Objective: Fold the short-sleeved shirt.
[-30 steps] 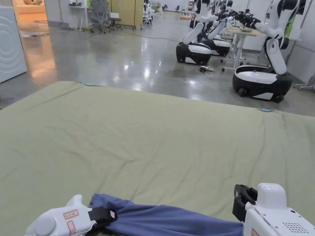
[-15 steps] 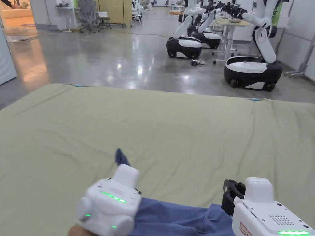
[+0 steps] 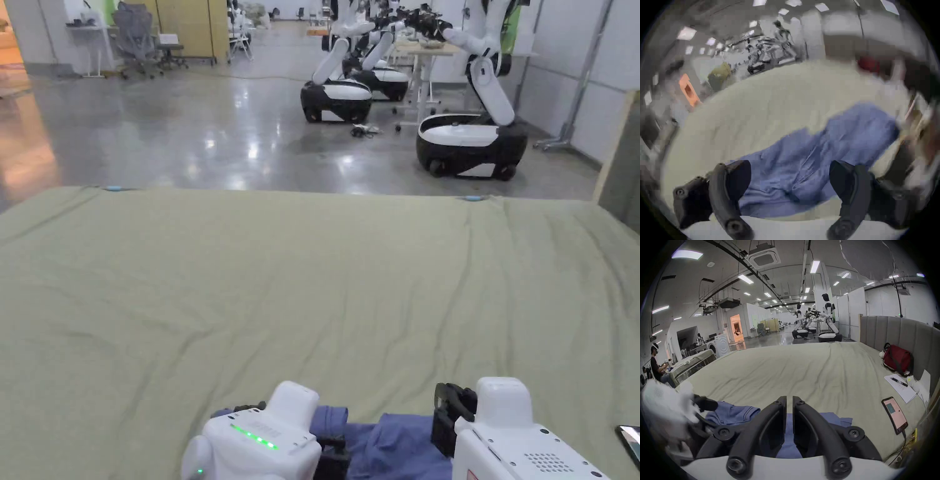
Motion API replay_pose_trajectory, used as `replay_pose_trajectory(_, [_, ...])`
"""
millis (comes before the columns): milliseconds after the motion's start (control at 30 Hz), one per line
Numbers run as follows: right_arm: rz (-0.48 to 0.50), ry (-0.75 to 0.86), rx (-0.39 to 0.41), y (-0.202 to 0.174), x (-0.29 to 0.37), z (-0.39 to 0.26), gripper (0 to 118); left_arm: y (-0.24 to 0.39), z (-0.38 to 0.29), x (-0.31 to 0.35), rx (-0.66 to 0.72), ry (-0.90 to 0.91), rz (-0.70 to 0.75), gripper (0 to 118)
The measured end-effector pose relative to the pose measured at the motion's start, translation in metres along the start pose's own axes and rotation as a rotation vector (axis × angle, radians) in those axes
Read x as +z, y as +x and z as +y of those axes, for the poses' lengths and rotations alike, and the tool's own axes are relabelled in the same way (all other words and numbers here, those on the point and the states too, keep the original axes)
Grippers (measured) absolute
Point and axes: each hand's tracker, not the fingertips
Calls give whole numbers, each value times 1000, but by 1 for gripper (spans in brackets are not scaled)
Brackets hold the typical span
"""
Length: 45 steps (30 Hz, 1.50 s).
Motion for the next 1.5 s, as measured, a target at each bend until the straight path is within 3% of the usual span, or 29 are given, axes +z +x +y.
replay_pose_trajectory(100, [1,1,-7,2,1,-2,14,-52,10,27,322,69,-294,103])
replay_pose_trajectory(133, [5,-3,-13,2,1,-2,14,-69,7,23,430,83,-295,103])
replay_pose_trajectory(200, [6,-12,-18,3,0,-5,14,-87,2,0,550,77,-86,102])
replay_pose_trajectory(233, [5,-14,-17,3,0,-6,14,-92,-2,-10,577,57,-43,91])
replay_pose_trajectory(333, [5,-24,-24,4,0,-9,14,-90,-15,-41,666,-1,-217,15])
replay_pose_trajectory(433, [0,-30,-32,7,2,-10,14,-61,-22,-69,618,-112,-174,16])
replay_pose_trajectory(533, [-9,-31,-32,10,4,-9,14,-26,-30,-74,541,-117,-248,16])
replay_pose_trajectory(700, [-15,-37,-22,11,3,-8,14,-36,-30,-65,521,-110,-223,16])
replay_pose_trajectory(900, [19,-43,-15,-2,-3,-8,14,-86,-32,17,461,151,-32,16])
replay_pose_trajectory(933, [27,-46,-11,-6,-5,-9,14,-101,-38,25,466,169,29,21])
replay_pose_trajectory(967, [30,-50,-9,-10,-8,-10,14,-115,-44,27,464,182,52,48])
replay_pose_trajectory(1000, [39,-60,-8,-14,-10,-12,14,-133,-50,26,503,128,38,91])
replay_pose_trajectory(1033, [50,-65,-8,-19,-12,-13,14,-148,-57,24,564,70,11,118])
replay_pose_trajectory(1067, [58,-68,-5,-23,-13,-14,14,-156,-65,27,602,172,-40,118])
replay_pose_trajectory(1133, [74,-73,6,-33,-14,-16,14,-182,-78,15,774,69,-194,118])
replay_pose_trajectory(1200, [89,-79,21,-39,-14,-18,14,-190,-94,0,900,74,-233,118])
replay_pose_trajectory(1300, [90,-76,41,-41,-11,-18,14,-194,-115,-13,1001,211,-467,118])
replay_pose_trajectory(1367, [86,-71,40,-38,-10,-18,14,-196,-116,-29,1144,177,-723,117])
replay_pose_trajectory(1400, [81,-71,39,-36,-10,-17,14,-191,-116,-36,1184,159,-749,115])
replay_pose_trajectory(1433, [72,-71,37,-33,-10,-16,14,-182,-112,-40,1172,158,-701,104])
replay_pose_trajectory(1467, [63,-71,32,-31,-9,-15,14,-175,-110,-44,1150,169,-657,85])
replay_pose_trajectory(1500, [58,-71,26,-28,-8,-14,14,-171,-108,-48,1149,165,-609,52])
